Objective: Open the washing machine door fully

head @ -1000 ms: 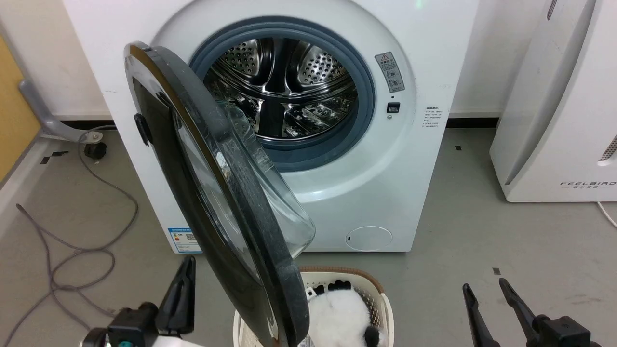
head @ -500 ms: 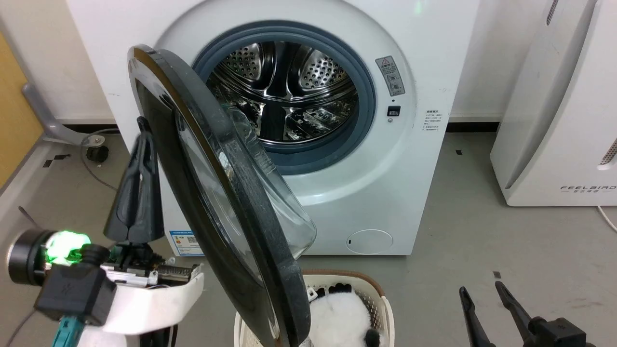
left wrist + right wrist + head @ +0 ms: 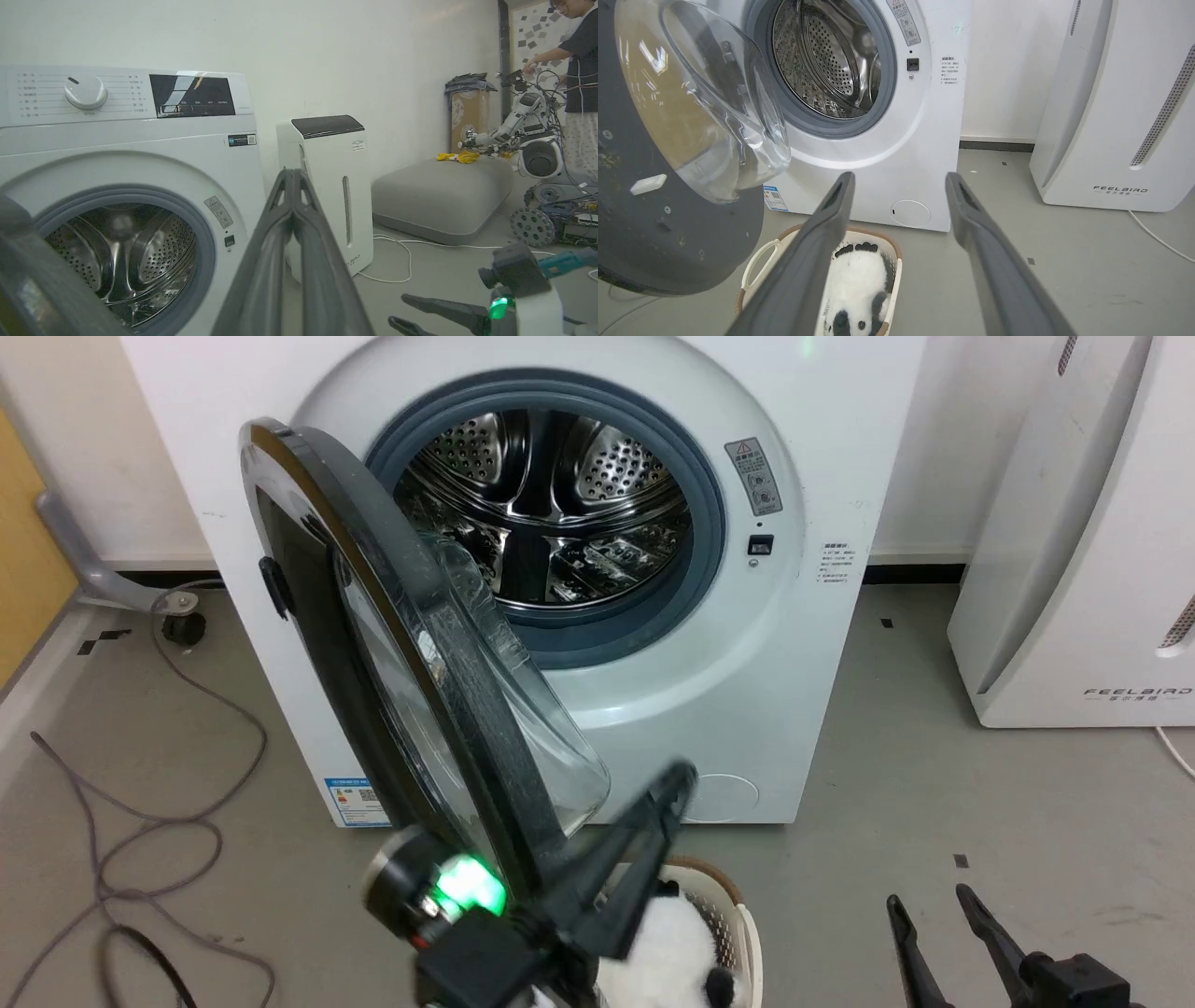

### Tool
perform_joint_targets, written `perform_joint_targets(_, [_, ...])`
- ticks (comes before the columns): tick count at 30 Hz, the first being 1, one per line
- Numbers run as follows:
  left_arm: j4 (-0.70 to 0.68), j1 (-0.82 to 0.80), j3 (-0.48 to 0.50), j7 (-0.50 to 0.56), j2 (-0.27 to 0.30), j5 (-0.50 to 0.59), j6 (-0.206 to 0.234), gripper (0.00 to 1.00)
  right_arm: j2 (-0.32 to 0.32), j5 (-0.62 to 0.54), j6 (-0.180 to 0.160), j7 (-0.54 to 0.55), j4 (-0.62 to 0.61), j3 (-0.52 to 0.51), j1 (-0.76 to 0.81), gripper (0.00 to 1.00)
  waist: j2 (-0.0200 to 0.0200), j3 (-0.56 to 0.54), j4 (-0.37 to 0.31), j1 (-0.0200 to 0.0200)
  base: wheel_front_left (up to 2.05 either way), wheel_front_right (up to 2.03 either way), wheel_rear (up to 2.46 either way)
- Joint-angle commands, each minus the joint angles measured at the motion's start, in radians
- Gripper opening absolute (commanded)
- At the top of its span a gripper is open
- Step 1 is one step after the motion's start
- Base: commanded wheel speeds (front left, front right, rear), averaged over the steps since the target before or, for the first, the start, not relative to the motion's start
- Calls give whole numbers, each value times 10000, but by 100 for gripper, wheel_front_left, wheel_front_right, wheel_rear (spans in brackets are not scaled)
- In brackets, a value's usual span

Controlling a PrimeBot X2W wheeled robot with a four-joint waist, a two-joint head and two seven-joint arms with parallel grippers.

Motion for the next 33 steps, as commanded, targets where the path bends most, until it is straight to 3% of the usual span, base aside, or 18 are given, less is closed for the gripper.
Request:
perform_joint_targets(1, [147,280,-262,161,82,-147,-23,0,26,1,8,-55,23,0,129,100,0,1,9,0,0,0,0])
perform_joint_targets(5, [595,967,-1005,716,171,-924,-33,0,26,-5,8,-47,31,10,105,100,0,17,-4,0,0,0,0])
perform_joint_targets(11, [1630,1450,-1138,1242,282,-1115,176,0,26,62,8,-54,106,65,92,100,0,59,5,0,0,0,0])
perform_joint_targets(16, [2504,1090,-962,1042,114,-1010,415,0,26,77,8,-32,164,116,19,100,0,109,14,0,0,0,0])
perform_joint_targets(23, [3888,94,-419,383,-253,-937,1101,0,26,60,8,36,253,205,-72,100,0,122,-88,0,0,0,0])
perform_joint_targets(33, [4570,256,-72,1,-337,-1084,1775,0,26,260,8,27,306,264,27,100,0,-4,-192,0,0,0,0])
